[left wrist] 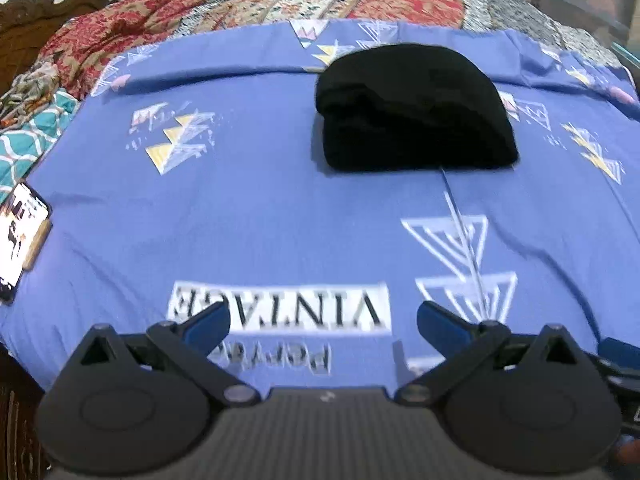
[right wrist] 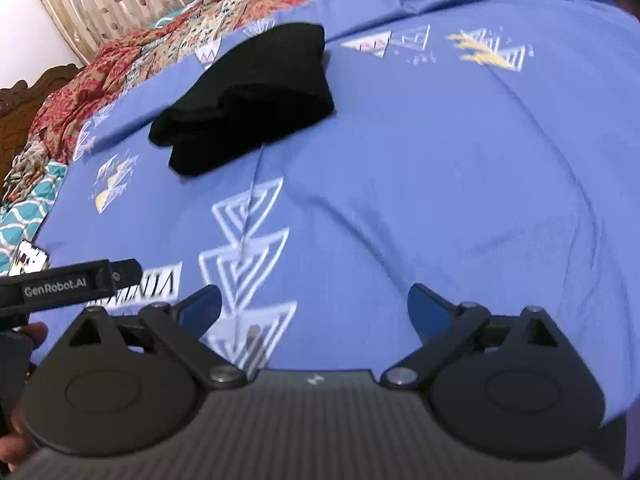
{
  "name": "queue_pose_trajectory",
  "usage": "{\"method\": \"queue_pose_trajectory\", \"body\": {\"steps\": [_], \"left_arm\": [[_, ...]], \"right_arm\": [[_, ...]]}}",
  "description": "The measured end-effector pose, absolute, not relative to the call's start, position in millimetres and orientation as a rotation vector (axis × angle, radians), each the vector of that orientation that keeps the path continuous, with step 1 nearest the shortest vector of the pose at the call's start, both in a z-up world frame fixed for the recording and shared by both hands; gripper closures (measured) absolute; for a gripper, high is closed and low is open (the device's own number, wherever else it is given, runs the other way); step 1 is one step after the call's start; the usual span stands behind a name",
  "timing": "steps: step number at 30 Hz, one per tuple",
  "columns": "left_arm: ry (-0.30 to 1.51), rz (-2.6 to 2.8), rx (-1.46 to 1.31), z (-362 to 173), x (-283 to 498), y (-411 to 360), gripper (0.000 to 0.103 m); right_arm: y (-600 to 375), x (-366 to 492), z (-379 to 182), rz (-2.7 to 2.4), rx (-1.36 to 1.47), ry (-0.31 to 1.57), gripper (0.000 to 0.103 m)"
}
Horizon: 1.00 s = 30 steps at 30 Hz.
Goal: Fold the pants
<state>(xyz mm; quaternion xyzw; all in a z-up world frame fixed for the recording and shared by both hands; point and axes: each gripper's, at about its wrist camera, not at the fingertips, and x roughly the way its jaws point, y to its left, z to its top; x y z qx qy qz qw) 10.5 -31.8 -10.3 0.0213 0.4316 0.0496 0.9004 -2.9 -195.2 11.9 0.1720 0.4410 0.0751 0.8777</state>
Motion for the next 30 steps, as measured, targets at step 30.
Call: {"method": "queue_pose_trajectory", "body": {"steps": [30], "left_arm": [[1.082, 0.118, 0.025, -57, 11, -18, 0.000]], "right_arm": [[-207, -25, -1, 0.173, 0.500, 0.888, 0.000]]}}
